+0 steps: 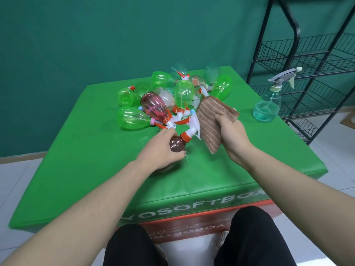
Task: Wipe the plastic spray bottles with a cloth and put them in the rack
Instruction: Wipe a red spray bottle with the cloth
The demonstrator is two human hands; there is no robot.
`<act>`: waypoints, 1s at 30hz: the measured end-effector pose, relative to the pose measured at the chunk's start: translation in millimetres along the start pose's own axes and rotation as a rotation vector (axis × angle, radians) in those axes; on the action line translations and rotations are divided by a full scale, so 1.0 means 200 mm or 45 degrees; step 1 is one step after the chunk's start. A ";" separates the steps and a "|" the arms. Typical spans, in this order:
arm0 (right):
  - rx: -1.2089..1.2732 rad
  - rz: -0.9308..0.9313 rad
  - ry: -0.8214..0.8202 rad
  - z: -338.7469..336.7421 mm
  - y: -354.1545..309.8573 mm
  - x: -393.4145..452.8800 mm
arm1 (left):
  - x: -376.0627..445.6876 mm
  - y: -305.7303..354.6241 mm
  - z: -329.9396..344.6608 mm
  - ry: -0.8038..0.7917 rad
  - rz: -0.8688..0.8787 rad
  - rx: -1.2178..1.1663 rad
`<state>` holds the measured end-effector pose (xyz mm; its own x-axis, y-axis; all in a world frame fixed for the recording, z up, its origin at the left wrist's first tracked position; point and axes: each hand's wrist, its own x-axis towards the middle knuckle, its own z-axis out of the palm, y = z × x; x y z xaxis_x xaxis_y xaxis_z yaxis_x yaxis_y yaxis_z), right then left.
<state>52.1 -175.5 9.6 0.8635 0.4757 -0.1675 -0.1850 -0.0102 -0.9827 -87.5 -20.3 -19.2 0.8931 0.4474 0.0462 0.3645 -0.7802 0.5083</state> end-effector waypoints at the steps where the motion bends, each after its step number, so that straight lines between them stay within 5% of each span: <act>1: -0.048 -0.025 0.002 0.02 0.00 0.01 | 0.00 -0.01 0.01 0.018 0.025 -0.008; 7: -0.487 -0.210 -0.142 0.10 0.04 0.00 | -0.04 -0.06 0.05 0.153 0.082 0.094; 14: -0.751 -0.346 -0.244 0.17 0.16 -0.05 | -0.04 -0.11 0.04 0.282 -0.070 -0.126; 30: -0.811 -0.416 -0.177 0.13 0.15 -0.07 | 0.03 -0.08 0.06 0.201 -0.050 0.102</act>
<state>21.5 -159.4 -14.5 0.7524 0.6490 0.1126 0.4179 -0.3382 -0.8432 -84.4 -11.4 -37.8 0.8276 0.5365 0.1650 0.4240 -0.7902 0.4425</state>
